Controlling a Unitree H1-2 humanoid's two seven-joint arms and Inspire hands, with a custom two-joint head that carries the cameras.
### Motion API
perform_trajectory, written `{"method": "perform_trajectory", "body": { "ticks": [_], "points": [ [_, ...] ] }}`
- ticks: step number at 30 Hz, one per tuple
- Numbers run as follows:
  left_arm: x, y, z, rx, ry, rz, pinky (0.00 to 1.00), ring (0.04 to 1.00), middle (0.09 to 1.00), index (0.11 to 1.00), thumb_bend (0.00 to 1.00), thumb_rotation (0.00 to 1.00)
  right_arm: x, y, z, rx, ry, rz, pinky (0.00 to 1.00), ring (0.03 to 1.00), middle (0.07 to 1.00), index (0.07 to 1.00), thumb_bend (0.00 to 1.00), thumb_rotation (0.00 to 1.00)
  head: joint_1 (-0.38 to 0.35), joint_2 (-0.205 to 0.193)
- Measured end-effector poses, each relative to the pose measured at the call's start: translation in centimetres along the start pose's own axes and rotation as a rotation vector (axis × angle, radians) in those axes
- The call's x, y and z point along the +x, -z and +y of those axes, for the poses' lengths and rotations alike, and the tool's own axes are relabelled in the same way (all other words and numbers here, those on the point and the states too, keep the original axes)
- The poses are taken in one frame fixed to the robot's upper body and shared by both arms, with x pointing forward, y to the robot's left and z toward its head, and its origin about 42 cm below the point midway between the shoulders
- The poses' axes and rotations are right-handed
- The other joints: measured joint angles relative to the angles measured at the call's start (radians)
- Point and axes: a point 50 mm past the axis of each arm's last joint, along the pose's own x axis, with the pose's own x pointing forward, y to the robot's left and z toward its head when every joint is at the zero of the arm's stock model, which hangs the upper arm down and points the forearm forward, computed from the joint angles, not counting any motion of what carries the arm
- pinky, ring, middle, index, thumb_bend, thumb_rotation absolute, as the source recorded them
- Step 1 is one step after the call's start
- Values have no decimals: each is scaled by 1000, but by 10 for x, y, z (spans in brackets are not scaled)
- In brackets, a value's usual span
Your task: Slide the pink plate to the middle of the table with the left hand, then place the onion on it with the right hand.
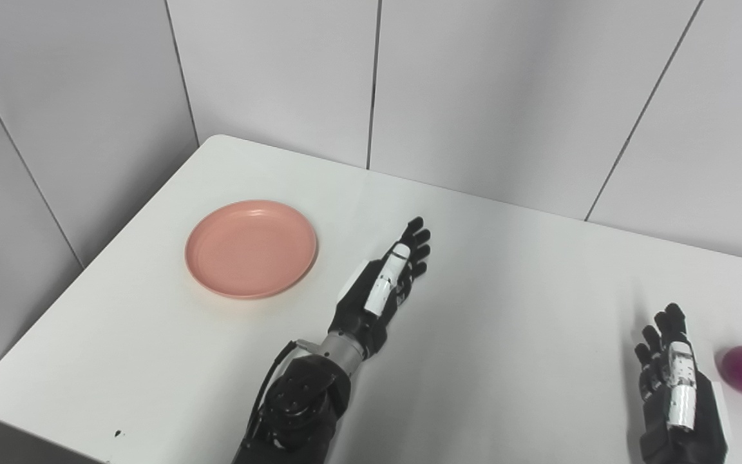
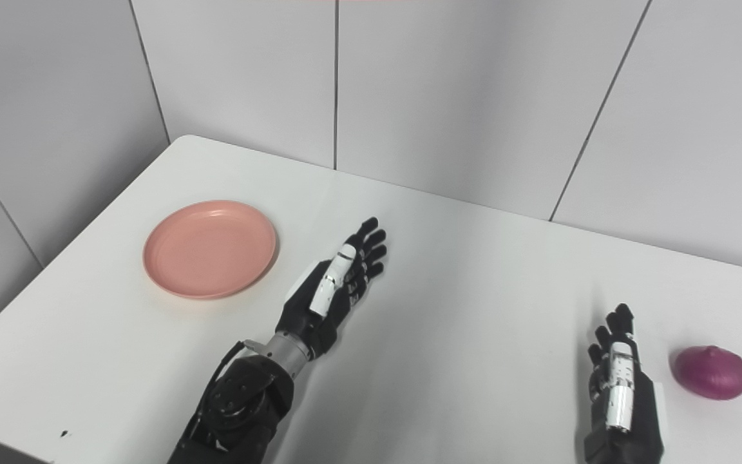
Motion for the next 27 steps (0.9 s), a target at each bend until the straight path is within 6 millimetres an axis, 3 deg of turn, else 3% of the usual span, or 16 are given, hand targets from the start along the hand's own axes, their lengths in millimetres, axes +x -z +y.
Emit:
{"method": "perform_trajectory", "body": {
  "ticks": [5,8,11,22,27],
  "points": [
    [9,-17,-1,8,6,-57,1000,1000,1000,1000,471,1000,0,0,0,0,-1,0,1000,1000,1000,1000,213,1000,2,-2],
    [9,-23,0,7,3,-72,1000,1000,1000,996,466,1000,0,0,0,-1,0,0,1000,1000,1000,1000,257,1000,3,-5],
    [10,-29,4,13,-8,-86,1000,1000,1000,993,472,1000,0,0,0,-2,0,0,1000,1000,1000,1000,189,1000,5,-11],
    [25,-61,39,45,-79,-184,992,997,996,968,478,1000,1,0,0,-2,1,0,1000,1000,1000,1000,205,1000,11,-20],
    [27,-74,56,46,-120,-218,1000,1000,1000,998,468,1000,1,1,-1,-7,2,2,1000,1000,1000,1000,208,1000,14,-25]
  ]
}}
